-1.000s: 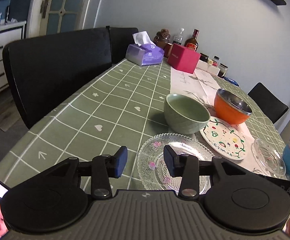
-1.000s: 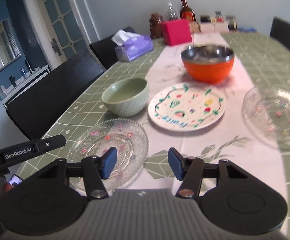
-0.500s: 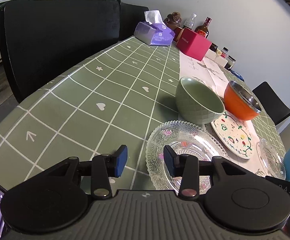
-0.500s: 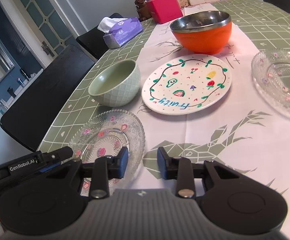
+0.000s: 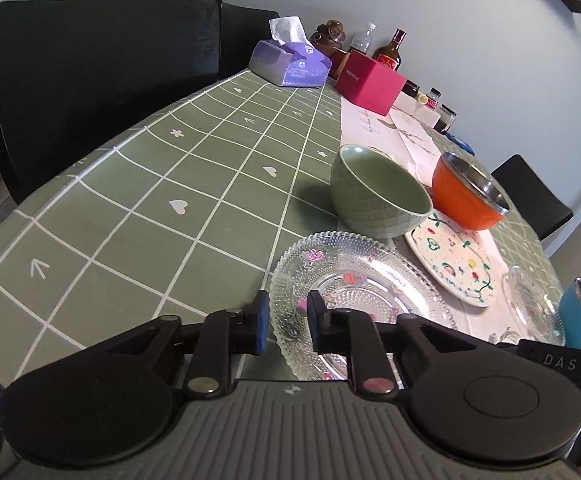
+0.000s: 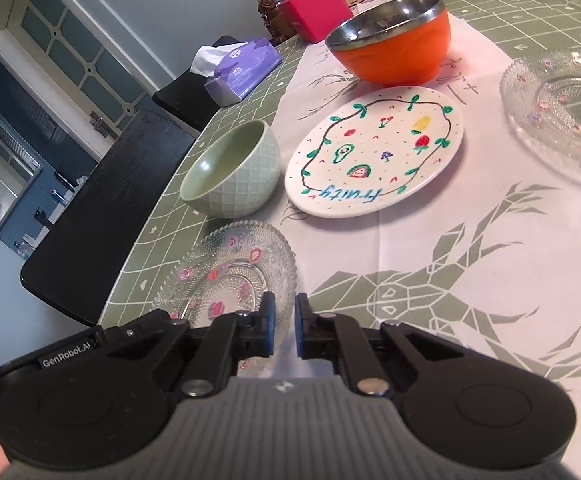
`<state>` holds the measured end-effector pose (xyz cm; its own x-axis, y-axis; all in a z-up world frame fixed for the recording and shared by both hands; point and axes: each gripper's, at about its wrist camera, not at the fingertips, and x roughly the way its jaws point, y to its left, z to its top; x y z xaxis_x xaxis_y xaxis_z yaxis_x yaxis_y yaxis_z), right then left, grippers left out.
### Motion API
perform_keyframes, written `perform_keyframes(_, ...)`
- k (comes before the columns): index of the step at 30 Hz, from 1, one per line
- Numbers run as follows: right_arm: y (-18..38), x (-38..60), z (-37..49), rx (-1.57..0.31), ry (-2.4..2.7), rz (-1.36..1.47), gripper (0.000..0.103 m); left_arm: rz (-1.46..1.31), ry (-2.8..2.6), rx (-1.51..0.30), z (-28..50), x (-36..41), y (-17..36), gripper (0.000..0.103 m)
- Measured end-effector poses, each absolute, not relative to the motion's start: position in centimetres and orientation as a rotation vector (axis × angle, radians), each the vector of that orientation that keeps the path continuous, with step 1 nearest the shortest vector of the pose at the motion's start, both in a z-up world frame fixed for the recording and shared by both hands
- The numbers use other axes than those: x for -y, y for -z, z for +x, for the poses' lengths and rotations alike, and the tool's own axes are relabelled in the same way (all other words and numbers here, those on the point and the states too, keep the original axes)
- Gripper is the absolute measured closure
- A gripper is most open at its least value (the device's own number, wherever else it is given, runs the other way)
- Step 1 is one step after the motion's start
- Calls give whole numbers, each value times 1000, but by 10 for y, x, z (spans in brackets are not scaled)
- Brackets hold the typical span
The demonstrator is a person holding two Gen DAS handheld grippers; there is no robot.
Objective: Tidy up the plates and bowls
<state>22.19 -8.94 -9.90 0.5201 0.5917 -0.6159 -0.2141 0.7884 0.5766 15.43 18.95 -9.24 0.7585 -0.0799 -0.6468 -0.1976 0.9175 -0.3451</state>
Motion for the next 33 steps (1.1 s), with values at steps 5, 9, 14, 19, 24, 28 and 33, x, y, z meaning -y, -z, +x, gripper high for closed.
perform_keyframes(5,94,94,217,-888,-497,460,96,-391,-62,-723,150,-183,88,86)
perform_keyframes(9,86,102,208,-871,-503,447,96,-395,-59,-709,141,-175,83,86)
perform_keyframes(14,78,122,194,-847,-496,457,96,-421,-24,-700,126,-161,77,86)
perform_keyframes(19,70,152,174,-822,-470,479,96,-430,19,-692,113,-137,69,86)
perform_keyframes(24,73,186,153,-814,-418,518,96,-418,74,-700,103,-109,68,86)
perform_keyframes(28,82,210,139,-818,-381,559,96,-408,106,-718,96,-89,74,86)
perform_keyframes(33,89,222,128,-820,-359,564,96,-397,121,-741,90,-78,83,86)
